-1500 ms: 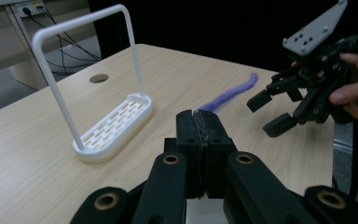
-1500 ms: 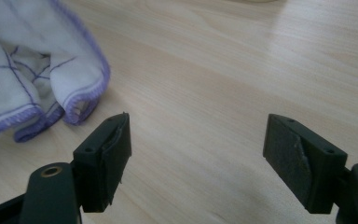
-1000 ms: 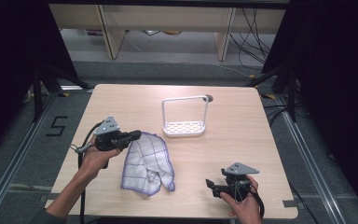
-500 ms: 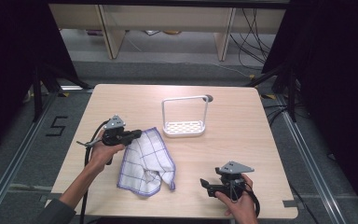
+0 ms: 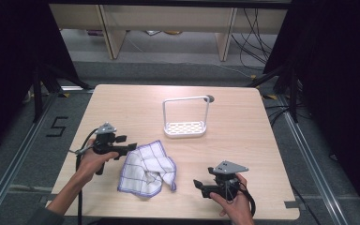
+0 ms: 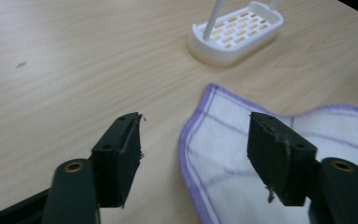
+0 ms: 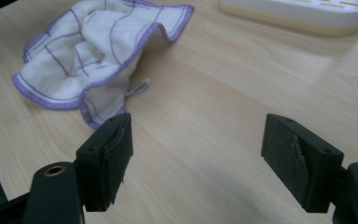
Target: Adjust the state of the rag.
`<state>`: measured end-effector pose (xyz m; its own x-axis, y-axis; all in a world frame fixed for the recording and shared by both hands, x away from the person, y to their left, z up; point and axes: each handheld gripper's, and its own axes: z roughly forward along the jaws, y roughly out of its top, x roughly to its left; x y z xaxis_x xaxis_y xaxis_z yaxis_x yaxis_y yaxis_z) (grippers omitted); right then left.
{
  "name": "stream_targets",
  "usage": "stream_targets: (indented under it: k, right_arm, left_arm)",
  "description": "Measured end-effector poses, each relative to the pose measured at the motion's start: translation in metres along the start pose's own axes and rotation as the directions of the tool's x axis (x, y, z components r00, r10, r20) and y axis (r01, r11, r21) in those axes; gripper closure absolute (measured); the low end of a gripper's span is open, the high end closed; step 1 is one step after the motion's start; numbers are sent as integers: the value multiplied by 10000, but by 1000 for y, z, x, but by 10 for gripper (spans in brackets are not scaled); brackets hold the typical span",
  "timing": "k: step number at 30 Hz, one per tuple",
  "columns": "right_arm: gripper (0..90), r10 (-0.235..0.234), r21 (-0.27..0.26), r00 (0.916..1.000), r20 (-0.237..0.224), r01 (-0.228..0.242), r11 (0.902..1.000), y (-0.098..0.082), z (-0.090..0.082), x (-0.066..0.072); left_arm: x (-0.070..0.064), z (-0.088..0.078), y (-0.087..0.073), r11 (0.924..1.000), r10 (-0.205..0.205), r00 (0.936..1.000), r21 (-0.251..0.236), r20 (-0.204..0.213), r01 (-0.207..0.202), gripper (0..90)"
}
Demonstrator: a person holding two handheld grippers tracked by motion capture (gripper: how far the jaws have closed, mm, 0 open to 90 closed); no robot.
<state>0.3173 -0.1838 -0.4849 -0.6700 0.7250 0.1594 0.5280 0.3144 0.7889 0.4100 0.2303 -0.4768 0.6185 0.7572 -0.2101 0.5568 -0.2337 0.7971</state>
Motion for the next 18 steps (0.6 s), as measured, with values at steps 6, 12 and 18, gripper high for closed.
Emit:
stream_targets:
  k: [6,12,18]
  right_arm:
    - [257,-370,161,9979,-524,379,9992,17,20,17]
    - [264,-656,94,9963,-553,662,9978,32,35,29]
    - [261,-970,233,9942,-474,982,9949,39,48,37]
  left_arm:
    - [-10,-31,-44,9985,-543,9985,-73,24,544,268]
    - [-32,-31,-59,9984,-500,9980,264,388,490,239]
    - [-40,-28,-67,9971,-152,9999,752,32,149,239]
